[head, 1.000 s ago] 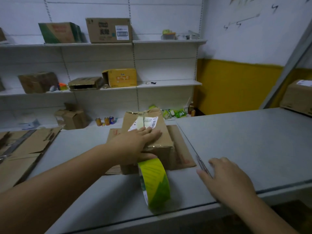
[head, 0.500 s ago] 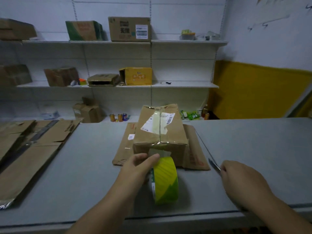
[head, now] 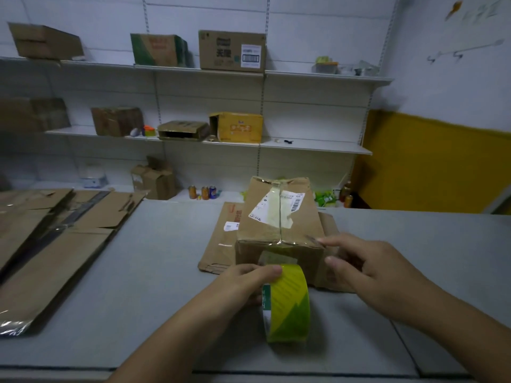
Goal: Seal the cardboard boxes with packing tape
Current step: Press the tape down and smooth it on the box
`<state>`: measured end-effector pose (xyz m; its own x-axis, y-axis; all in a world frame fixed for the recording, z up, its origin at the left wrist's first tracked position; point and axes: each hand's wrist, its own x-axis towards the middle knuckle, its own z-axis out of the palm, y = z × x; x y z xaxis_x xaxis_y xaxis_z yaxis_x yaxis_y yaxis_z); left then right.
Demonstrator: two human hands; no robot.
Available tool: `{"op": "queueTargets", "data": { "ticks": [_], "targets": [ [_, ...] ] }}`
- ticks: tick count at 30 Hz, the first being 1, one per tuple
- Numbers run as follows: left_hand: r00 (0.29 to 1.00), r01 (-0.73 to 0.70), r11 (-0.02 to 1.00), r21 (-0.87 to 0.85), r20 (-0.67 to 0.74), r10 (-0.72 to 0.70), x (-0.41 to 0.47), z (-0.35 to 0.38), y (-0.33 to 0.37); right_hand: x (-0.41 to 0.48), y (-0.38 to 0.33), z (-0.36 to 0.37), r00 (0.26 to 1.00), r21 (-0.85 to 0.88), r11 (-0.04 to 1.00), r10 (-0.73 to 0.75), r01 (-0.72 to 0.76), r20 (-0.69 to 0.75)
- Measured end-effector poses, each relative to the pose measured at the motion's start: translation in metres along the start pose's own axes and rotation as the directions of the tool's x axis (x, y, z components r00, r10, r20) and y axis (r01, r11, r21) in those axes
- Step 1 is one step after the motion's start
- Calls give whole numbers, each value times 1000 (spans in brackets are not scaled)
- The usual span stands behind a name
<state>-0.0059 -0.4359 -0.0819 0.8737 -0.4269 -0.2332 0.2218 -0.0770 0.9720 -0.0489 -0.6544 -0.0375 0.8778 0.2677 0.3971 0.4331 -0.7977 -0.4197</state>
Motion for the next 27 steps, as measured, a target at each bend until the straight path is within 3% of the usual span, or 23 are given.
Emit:
{"op": "queueTargets", "data": {
  "ticks": [4,7,11,14,16,17,21,24,27],
  "targets": [
    [999,4,998,64,35,-6,2,-4,0,17,2,17,983,-116,989,-73,93,166],
    [999,-1,997,72,45,-3,2,-5,1,23,4,31,981,-104,987,-101,119,166],
    [998,12,998,54,54,-15,0,-5,2,28,7,43,992,-195,973,-117,126,56],
    [999,-4,1000,10,48,4,-1,-8,6,31,-1,38,959,-178,966,-219,187,-178],
    [999,-11,1000,-14,36,12,-1,-11,10,44,-11,29,938,-139,975,-209,176,-277],
    [999,-9,1000,-28,40,10,-1,-12,9,56,-14,28,945,-178,968,-219,179,-242],
    [997,-73,993,-89,30,76,-1,-8,2,90,-13,41,975,-411,888,-149,205,163],
    [988,-125,980,-157,66,137,-4,-3,-6,94,-4,51,982,-410,897,-111,164,151],
    [969,-184,982,-44,161,188,-8,7,-11,100,0,54,982,-405,897,-132,176,133]
  ]
}}
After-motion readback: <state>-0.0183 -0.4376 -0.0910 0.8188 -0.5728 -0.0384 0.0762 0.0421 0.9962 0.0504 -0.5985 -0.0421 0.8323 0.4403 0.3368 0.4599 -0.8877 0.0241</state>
